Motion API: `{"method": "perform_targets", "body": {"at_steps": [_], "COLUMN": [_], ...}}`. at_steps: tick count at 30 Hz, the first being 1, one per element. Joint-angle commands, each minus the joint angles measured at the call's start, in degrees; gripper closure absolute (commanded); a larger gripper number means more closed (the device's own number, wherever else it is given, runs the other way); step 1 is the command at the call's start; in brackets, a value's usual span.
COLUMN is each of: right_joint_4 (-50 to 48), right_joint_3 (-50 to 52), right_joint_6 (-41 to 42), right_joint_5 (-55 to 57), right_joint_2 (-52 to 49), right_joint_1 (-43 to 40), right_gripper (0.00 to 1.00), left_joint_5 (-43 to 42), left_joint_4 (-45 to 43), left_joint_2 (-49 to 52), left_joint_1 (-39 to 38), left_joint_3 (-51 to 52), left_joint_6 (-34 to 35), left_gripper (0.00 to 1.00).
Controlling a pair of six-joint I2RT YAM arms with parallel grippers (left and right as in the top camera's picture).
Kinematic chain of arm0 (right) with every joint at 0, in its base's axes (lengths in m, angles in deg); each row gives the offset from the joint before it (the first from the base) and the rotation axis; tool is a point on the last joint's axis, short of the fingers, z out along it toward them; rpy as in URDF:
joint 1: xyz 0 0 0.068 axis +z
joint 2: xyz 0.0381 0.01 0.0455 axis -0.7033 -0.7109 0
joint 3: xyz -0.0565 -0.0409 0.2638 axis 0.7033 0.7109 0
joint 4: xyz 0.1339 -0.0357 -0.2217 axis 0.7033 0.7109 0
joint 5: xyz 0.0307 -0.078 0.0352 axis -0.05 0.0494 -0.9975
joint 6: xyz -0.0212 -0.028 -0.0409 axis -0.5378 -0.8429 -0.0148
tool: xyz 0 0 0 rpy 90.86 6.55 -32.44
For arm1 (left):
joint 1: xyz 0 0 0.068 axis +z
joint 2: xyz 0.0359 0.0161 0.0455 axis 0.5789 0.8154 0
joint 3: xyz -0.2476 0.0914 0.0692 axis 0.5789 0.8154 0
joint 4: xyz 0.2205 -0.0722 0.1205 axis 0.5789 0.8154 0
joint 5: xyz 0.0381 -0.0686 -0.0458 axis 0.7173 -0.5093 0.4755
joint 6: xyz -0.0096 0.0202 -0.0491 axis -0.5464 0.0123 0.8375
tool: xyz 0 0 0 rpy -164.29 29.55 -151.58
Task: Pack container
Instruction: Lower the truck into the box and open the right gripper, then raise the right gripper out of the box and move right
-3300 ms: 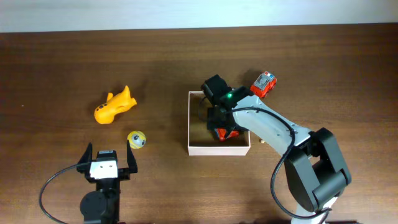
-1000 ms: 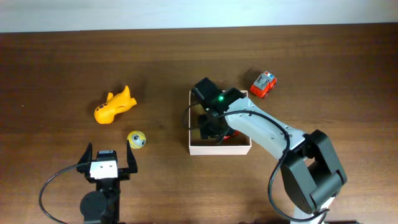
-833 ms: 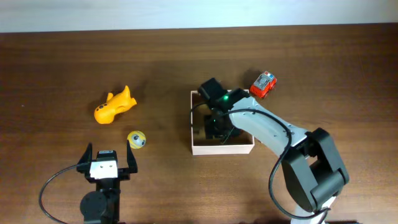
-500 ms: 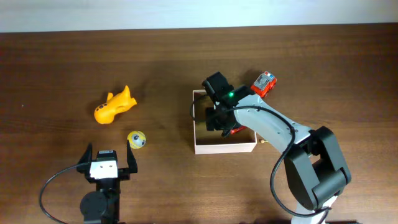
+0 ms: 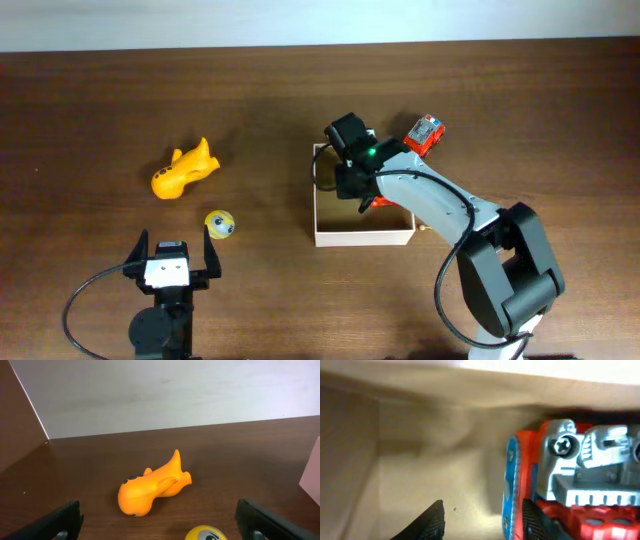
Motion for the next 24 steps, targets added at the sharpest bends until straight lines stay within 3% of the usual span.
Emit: {"method": "perform_targets", "body": {"at_steps": [1,14,18,24], "right_joint_4": [-0.9,-2.9,-0.4,8.8], "right_joint_3": [0.3,-3.7,-9.2,-20.3], "right_joint_6": [-0.2,-1.8,-6.5,-13.3], "right_joint_5": [4.1,-1.3,-3.8,-2.6], "right_joint_2": [-0.2,0.0,0.0,0.0], "right_joint_1": [-1.8,-3.2,-3.2,-3.4], "right_gripper": [0.55,0.54,0.44,0.38], "left_joint_5": [-0.5,-0.4,-0.5,-0.5], "left_joint_4": [0.1,0.1,0.1,0.1], "left_joint_2": [-0.5,-0.5,-0.5,-0.5], "left_joint_1": [0.3,0.3,0.3,0.3], "left_joint_3": [0.2,0.2,0.2,0.2], "left_joint_6": [-0.5,-0.5,-0.5,-0.5], "left_gripper": [0.01,0.01,0.01,0.01]}}
